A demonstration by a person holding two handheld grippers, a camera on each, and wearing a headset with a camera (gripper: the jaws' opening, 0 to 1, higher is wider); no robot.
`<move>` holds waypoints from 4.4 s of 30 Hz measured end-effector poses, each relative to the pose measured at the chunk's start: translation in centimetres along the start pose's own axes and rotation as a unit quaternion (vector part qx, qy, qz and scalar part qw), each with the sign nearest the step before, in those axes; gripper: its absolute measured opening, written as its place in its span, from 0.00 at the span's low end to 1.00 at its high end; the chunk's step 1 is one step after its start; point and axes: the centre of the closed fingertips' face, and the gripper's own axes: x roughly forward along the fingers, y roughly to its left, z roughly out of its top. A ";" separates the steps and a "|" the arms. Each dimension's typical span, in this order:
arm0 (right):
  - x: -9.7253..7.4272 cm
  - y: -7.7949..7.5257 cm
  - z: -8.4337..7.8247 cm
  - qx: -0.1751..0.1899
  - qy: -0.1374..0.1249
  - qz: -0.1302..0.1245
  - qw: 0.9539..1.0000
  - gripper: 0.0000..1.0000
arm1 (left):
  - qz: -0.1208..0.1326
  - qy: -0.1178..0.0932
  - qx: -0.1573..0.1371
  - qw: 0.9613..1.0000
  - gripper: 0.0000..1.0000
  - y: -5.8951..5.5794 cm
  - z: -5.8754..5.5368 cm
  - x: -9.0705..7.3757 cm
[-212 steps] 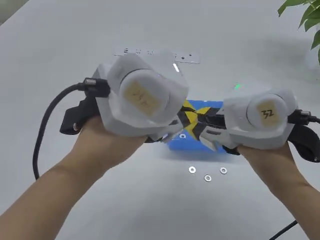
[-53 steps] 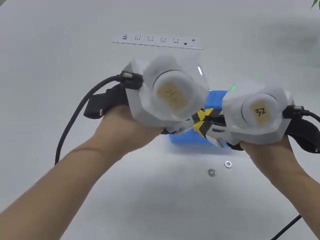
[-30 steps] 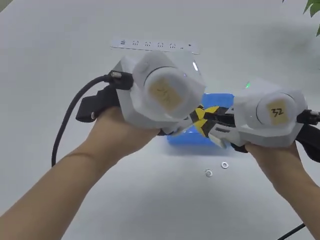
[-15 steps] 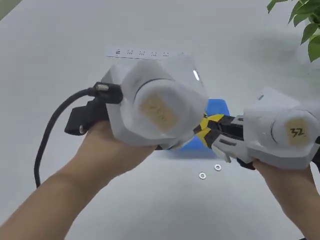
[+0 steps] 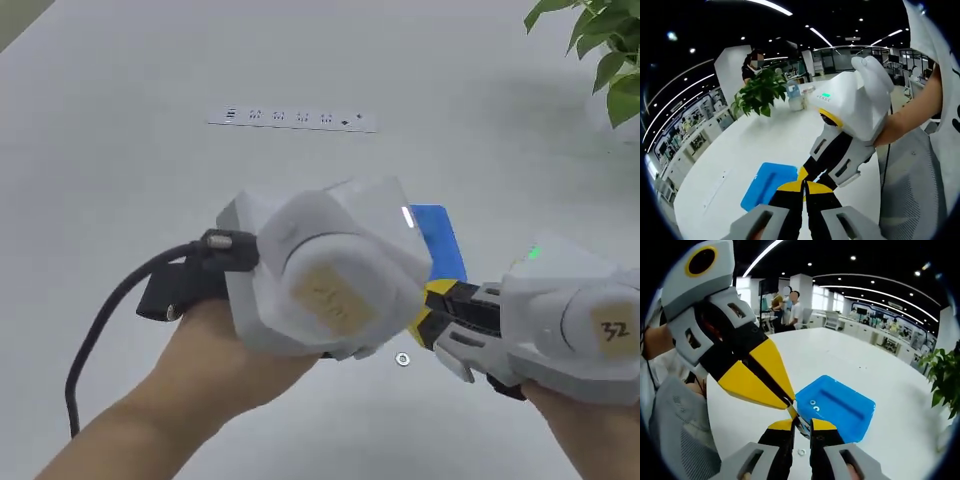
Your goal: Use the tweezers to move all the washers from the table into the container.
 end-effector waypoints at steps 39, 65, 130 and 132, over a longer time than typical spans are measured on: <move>2.3 0.5 -4.7 -0.006 0.060 0.026 0.998 0.05 | -0.038 0.037 -0.017 0.998 0.00 -1.2 -3.1 3.0; 1.2 0.8 -3.5 -0.078 0.094 0.033 0.992 0.03 | -0.038 0.036 0.017 0.998 0.00 -1.6 -1.6 2.1; 7.8 -5.6 -0.7 -0.084 0.085 0.021 0.993 0.03 | 0.031 0.057 -0.019 0.998 0.00 7.1 -3.0 5.6; 7.8 -5.6 -0.7 -0.082 0.085 0.021 0.993 0.04 | 0.031 0.059 -0.015 0.998 0.00 7.0 -3.0 5.6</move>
